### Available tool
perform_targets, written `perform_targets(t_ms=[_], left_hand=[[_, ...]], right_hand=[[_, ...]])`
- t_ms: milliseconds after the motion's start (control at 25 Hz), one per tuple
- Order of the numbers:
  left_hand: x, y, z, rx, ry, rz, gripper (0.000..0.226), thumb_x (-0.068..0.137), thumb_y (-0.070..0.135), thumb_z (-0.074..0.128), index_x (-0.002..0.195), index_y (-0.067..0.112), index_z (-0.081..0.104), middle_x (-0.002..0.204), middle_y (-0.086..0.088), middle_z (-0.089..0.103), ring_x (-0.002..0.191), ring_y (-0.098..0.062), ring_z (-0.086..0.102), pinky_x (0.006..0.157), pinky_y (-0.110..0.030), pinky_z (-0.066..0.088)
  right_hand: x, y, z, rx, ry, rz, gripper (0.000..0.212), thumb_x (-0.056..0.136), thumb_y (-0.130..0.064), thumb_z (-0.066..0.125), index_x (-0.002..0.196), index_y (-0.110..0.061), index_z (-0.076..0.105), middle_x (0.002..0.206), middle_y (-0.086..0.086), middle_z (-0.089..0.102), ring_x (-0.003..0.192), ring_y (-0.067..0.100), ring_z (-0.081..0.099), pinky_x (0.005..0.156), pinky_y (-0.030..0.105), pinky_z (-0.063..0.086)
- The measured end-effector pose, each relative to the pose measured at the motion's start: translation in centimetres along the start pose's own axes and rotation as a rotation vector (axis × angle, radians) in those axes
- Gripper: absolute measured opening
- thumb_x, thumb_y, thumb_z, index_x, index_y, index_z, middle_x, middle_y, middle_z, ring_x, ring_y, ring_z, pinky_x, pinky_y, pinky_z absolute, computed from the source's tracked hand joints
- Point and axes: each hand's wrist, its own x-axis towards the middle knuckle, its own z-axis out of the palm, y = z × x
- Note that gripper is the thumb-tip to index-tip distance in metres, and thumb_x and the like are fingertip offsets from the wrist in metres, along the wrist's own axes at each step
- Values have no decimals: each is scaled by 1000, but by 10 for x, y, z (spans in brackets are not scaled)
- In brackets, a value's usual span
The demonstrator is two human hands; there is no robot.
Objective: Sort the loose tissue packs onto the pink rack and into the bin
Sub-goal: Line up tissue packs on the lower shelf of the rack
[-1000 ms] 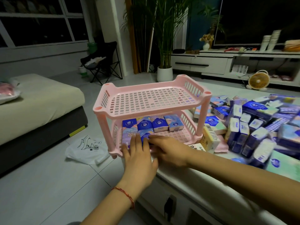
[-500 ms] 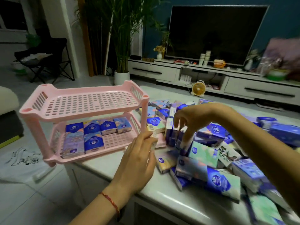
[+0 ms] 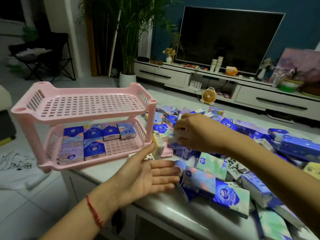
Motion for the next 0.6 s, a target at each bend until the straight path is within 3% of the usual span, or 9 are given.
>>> perform_targets(t_ms=[80, 160, 240, 320, 480, 600], left_hand=[[-7, 4, -1, -115, -80, -13, 57, 79, 47, 47, 107, 0, 65, 107, -23, 67, 86, -32, 69, 73, -40, 57], [-9, 6, -2, -150, -58, 64, 36, 81, 30, 48, 96, 7, 71, 94, -20, 71, 77, -29, 70, 68, -40, 57], [-7, 2, -9, -93, 37, 50, 27, 89, 17, 43, 98, 5, 66, 85, -21, 71, 66, -29, 70, 59, -39, 58], [-7, 0, -16, 30, 145, 26, 26, 96, 19, 38, 104, 3, 57, 81, -22, 71, 61, -29, 70, 53, -34, 58], [-12, 2, -28, 392, 386, 171, 32, 98, 34, 38, 87, 11, 58, 57, -6, 61, 36, -9, 50, 35, -16, 40], [-15, 11, -35, 744, 610, 327, 34, 97, 32, 41, 69, 17, 54, 58, 0, 54, 46, -10, 46, 42, -20, 35]], right_hand=[[-4, -29, 4, 26, 123, -175, 16, 87, -25, 58, 92, -10, 62, 91, 8, 55, 85, 24, 53, 62, 29, 37], [-11, -47, 9, 97, 20, -252, 25, 88, -29, 59, 105, -11, 63, 98, 7, 55, 87, 22, 53, 65, 26, 34], [-18, -46, 7, 262, -112, -189, 34, 87, -36, 61, 114, -14, 59, 105, 2, 54, 90, 14, 51, 71, 20, 38], [-28, -31, 2, 316, -268, 2, 52, 82, -42, 66, 124, -17, 47, 114, 0, 53, 92, 10, 49, 71, 13, 38], [-44, -19, 13, 55, -665, 264, 105, 72, -49, 73, 145, -21, 3, 152, 5, 20, 126, 24, 43, 98, 33, 40], [-42, -27, 32, -24, -680, 248, 96, 78, -38, 70, 144, -16, 4, 145, 12, 30, 122, 30, 48, 96, 40, 45]])
